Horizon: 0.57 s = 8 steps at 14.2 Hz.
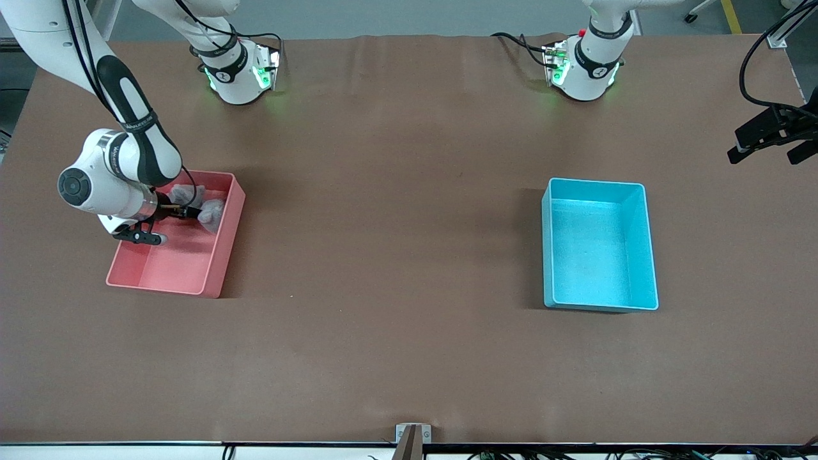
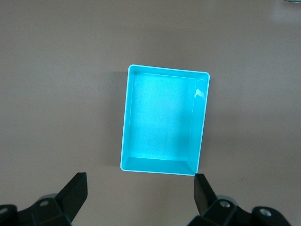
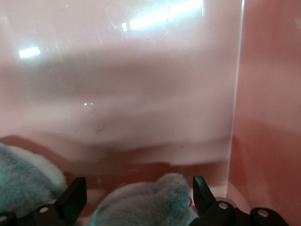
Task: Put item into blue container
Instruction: 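Close the right gripper on the first grey plush toy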
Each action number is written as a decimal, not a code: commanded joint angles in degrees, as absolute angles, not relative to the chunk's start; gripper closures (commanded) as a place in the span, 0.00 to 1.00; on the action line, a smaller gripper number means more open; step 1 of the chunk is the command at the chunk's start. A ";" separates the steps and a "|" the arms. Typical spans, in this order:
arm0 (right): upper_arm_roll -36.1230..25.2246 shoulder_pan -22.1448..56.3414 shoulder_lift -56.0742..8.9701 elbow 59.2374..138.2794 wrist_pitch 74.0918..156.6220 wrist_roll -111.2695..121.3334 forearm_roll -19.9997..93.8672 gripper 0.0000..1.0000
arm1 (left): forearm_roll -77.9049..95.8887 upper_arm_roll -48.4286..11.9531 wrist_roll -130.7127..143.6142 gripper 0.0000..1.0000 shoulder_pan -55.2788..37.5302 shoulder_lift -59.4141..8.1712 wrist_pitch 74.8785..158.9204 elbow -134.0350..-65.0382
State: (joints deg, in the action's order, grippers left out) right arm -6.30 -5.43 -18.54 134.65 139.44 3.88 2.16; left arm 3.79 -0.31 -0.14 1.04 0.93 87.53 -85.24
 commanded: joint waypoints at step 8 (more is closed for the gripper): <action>-5.36 -6.06 -18.28 133.60 130.43 3.08 5.27 0.01 | 2.81 -0.62 -0.62 0.00 1.32 1.23 86.84 -84.99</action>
